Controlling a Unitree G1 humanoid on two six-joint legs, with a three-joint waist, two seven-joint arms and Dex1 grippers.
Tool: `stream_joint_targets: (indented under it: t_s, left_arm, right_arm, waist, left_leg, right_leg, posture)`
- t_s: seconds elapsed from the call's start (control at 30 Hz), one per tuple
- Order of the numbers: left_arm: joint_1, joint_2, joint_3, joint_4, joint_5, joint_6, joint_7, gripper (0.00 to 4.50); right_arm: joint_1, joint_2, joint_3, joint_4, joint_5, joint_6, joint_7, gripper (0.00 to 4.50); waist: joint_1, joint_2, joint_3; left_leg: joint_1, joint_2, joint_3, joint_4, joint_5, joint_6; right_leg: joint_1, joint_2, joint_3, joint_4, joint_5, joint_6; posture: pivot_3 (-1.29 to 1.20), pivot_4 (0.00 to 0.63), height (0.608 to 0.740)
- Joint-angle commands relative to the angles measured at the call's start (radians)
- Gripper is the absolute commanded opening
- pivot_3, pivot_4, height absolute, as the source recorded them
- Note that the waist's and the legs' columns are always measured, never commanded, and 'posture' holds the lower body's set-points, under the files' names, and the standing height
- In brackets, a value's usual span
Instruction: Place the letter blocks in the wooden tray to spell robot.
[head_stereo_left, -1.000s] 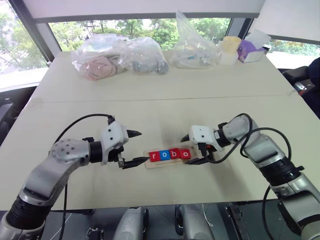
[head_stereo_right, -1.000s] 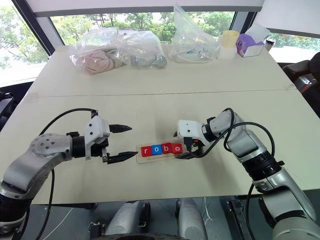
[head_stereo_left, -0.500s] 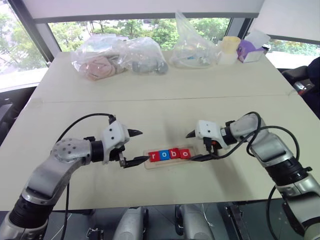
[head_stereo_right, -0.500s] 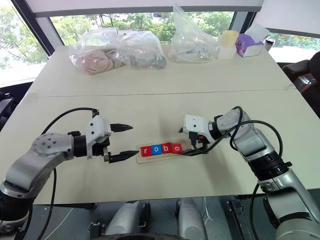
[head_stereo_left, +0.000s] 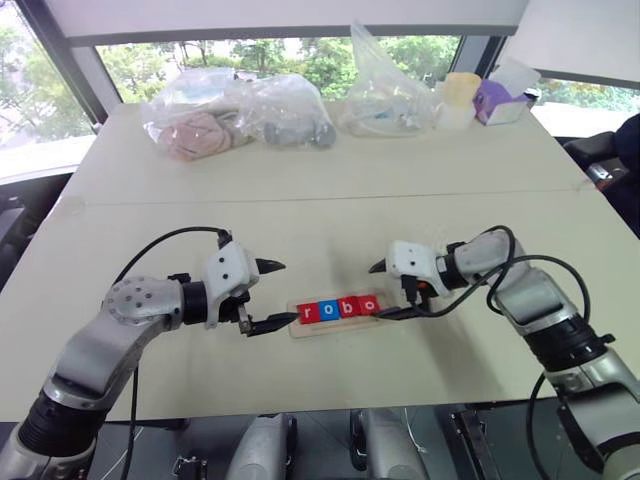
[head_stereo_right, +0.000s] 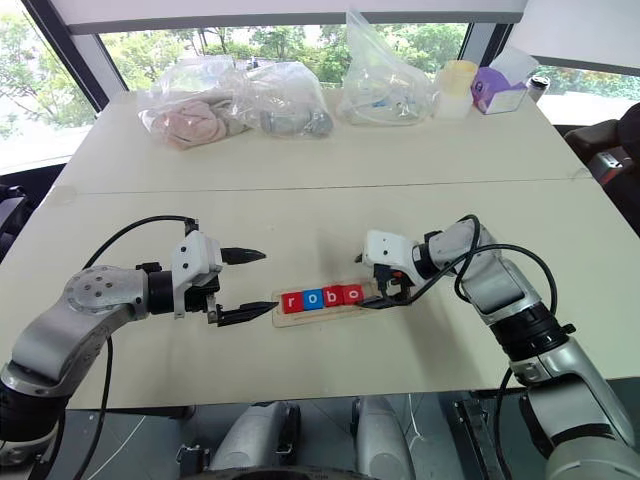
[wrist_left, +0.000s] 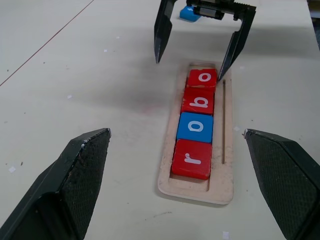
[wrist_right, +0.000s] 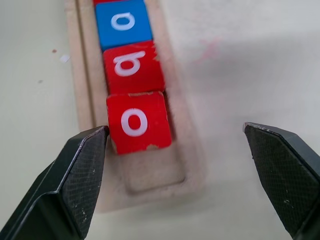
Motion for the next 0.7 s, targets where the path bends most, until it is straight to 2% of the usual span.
stream_joint_targets:
  t_s: [0.03, 0.23, 0.7]
  left_arm:
    - [-0.011, -0.001, 0.004, -0.016, 0.001, -0.011, 0.003, 4.50]
    - [-0.012, -0.002, 0.003, -0.015, 0.002, -0.012, 0.002, 4.50]
    - [-0.019, 0.000, 0.006, -0.011, -0.002, -0.011, -0.009, 4.50]
  right_arm:
    - [-0.025, -0.004, -0.019, -0.026, 0.013, 0.002, 0.007, 4.44]
    - [-0.005, -0.049, -0.056, -0.107, 0.066, 0.072, 0.035, 4.44]
    - [-0.008, -0.041, -0.044, 0.027, -0.026, -0.066, -0.050, 4.44]
  waist:
    - [0.000, 0.000, 0.000]
    - [0.001, 0.000, 0.000]
    - [0.000, 0.000, 0.000]
  left_leg:
    - [0.000, 0.000, 0.000, 0.000, 0.000, 0.000]
    - [0.000, 0.000, 0.000, 0.000, 0.000, 0.000]
    - [0.000, 0.000, 0.000, 0.000, 0.000, 0.000]
  right_leg:
    - [0.000, 0.000, 0.000, 0.000, 0.000, 0.000]
    - [0.000, 0.000, 0.000, 0.000, 0.000, 0.000]
    - [0.000, 0.000, 0.000, 0.000, 0.000, 0.000]
  posture:
    - [0.00, 0.150, 0.725]
    - [0.00, 0.150, 0.725]
    - [0.00, 0.150, 0.725]
